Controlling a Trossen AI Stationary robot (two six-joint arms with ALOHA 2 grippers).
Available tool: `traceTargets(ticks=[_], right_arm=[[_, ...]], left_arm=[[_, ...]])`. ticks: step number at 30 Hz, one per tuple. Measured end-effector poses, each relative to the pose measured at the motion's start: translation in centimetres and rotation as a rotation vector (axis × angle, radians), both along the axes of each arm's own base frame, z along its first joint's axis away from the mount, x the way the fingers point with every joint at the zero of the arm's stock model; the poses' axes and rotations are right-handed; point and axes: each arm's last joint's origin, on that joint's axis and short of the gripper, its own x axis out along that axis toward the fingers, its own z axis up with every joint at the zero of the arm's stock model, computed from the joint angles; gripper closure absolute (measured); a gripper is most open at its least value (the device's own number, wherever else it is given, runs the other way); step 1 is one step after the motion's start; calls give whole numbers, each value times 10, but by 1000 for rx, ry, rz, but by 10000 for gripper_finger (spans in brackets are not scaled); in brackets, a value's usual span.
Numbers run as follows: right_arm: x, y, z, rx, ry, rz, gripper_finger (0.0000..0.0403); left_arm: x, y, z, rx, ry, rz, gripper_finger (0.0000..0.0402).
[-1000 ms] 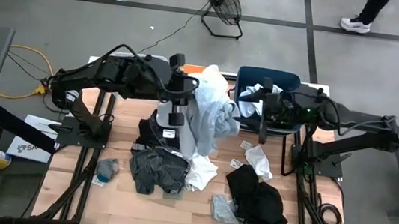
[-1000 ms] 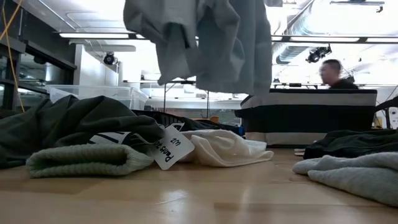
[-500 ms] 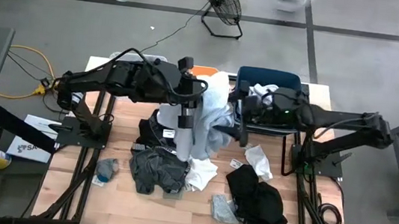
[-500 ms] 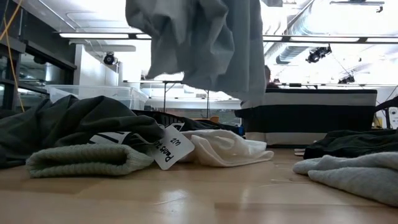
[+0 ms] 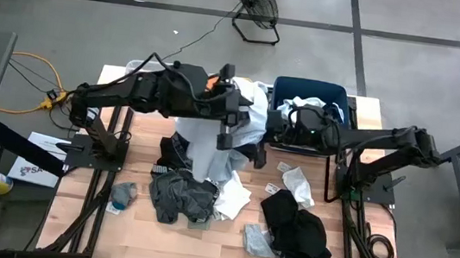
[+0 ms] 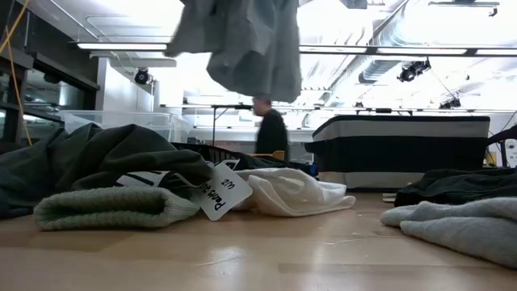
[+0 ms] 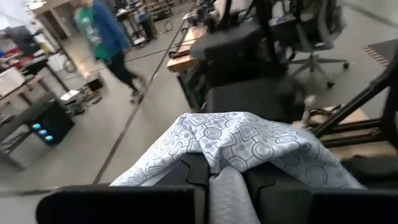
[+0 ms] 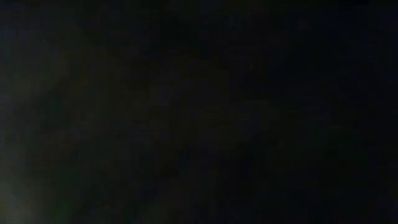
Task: Pick & Place Cloths
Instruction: Put the white dress into the blue bin
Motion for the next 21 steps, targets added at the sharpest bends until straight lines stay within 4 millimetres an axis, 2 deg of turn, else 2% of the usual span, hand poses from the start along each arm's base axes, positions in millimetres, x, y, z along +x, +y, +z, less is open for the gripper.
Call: traceTargets(ticks=[6, 12, 16, 21], right_arm=[[6, 0, 2, -4, -88, -3, 16], [5, 0, 5, 1, -118, -25, 31], [6, -1, 5, 30, -118, -28, 82], [6, -1, 2, 57, -87, -25, 190]], left_arm=[[14, -2, -4, -5, -28, -24, 375], [17, -3, 1, -13, -95, -55, 375], [17, -3, 2, -15, -105, -56, 375], [17, -3, 2, -16, -101, -56, 375]])
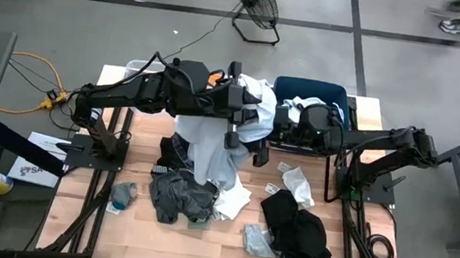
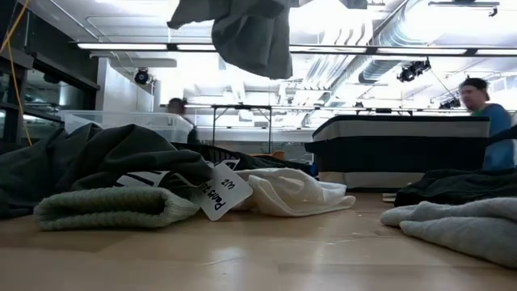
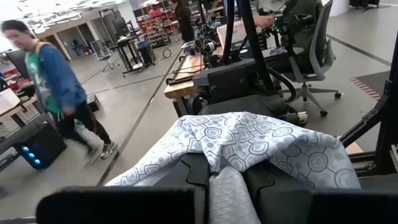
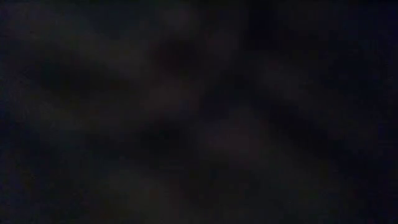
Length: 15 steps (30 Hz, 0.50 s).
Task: Pick & Place Cloths
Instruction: Put the white dress into the blue bin
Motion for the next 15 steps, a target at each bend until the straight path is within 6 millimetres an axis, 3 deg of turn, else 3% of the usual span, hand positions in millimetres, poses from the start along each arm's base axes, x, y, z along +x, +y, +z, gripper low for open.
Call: traceTargets(ticks=[7, 15], right_arm=[[-6, 0, -2, 47, 88, 13, 371], [-28, 0, 3, 114, 205, -49, 375]], left_arm=[[0, 1, -3, 3, 25, 42, 363], [0, 3, -6, 16, 56, 124, 308]])
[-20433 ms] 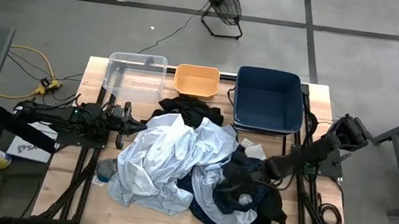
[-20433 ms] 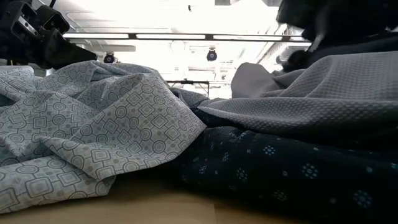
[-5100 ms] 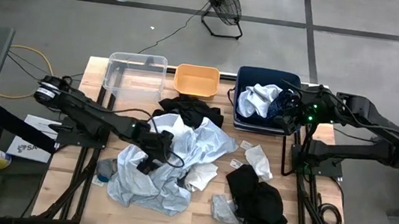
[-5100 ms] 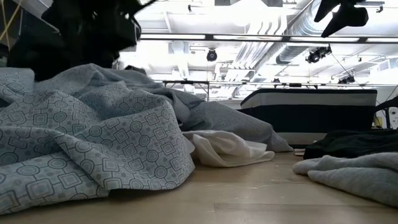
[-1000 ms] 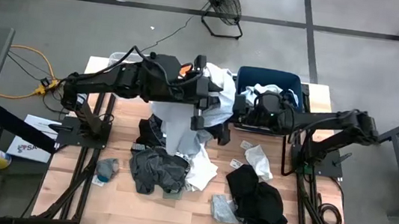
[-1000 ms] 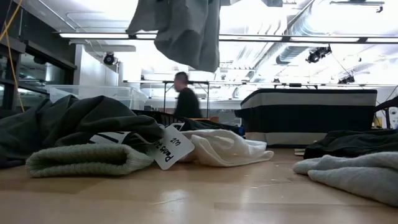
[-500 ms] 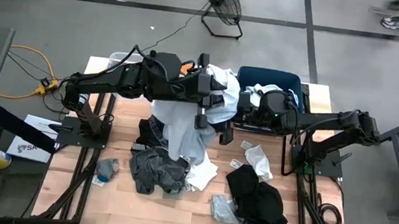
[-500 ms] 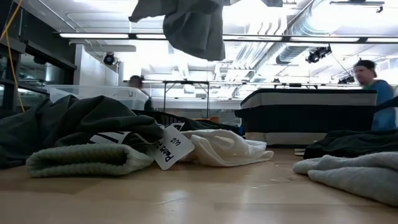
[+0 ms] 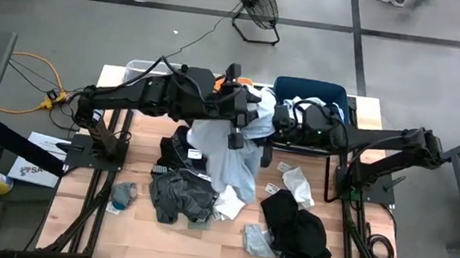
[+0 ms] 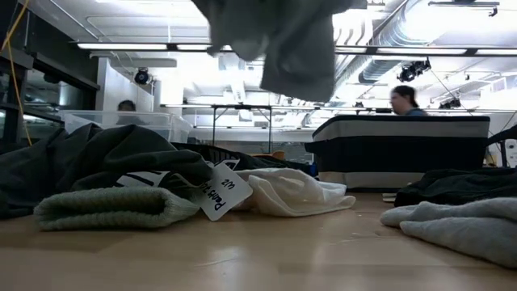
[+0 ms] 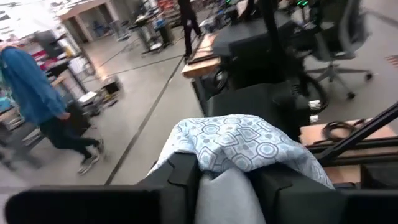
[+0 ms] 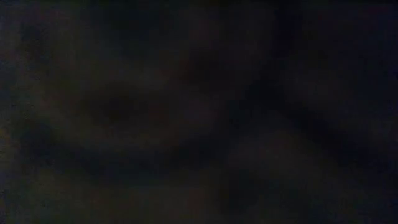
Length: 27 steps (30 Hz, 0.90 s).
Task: Pick & Place Cloths
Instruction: Put the white dress into the blue bin
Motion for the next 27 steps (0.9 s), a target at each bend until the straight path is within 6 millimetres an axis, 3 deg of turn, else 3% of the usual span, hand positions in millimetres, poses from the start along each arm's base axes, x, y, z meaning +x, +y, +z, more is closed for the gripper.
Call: traceTargets(ticks=[4, 11, 14, 20, 27], right_arm=[[-16, 1, 2, 8, 76, -53, 375], [-42, -2, 4, 49, 186, -148, 375], [-54, -3, 9, 64, 191, -178, 375], [-83, -7, 26, 71, 130, -236, 375], [-113, -30, 33, 146, 116, -428, 375]], left_arm=[[-3, 0, 1, 7, 1, 4, 259], [-29, 2, 18, 5, -23, 11, 123], [-43, 5, 21, 2, -4, 76, 84], [-76, 11, 32, -64, -6, 187, 67], [-93, 14, 22, -143, 97, 276, 66]])
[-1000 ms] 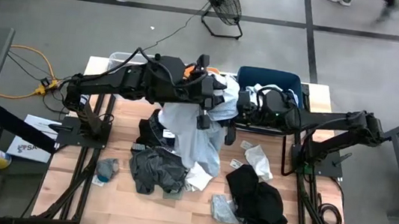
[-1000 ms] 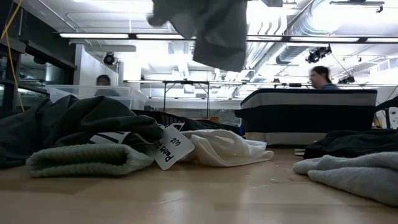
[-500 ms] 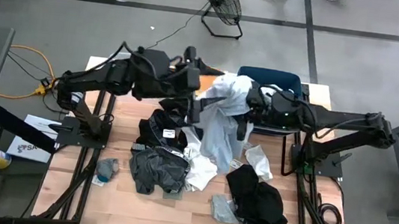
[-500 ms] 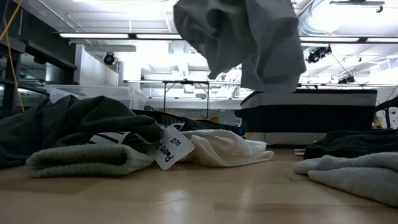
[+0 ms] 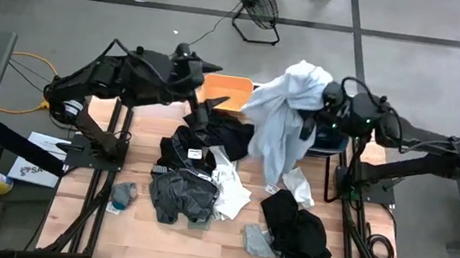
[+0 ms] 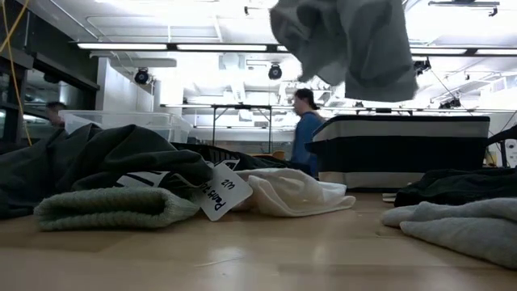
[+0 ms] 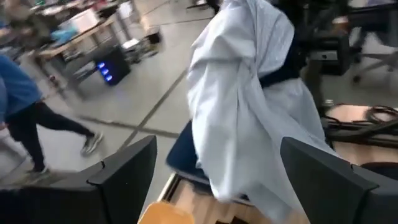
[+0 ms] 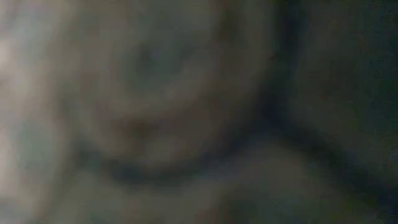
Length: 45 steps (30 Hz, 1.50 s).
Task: Pick & Place Cloths
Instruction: Put the white dress into the blue bin
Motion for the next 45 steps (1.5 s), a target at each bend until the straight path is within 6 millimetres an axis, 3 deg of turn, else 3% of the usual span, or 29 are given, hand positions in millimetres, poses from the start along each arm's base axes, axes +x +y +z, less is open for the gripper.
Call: traceTargets(ticks=[7, 14, 20, 34, 40, 45], right_arm=[[-15, -25, -3, 42, 40, -193, 375], [-23, -47, 3, 64, 257, -382, 375], [-18, -72, 12, 165, 450, -499, 375], [30, -109, -37, 502, 727, -385, 375], [24, -113, -47, 672, 803, -305, 375], [7, -120, -51, 675, 900, -517, 375]], left_arm=[[-13, 3, -12, -90, 87, 105, 66], [-26, 5, -22, -100, 200, 183, 66], [-32, 7, -28, -40, 285, 260, 66], [-37, 8, -33, -8, 357, 290, 66], [-37, 8, -33, -7, 364, 289, 66], [-37, 8, -33, -7, 364, 289, 66]])
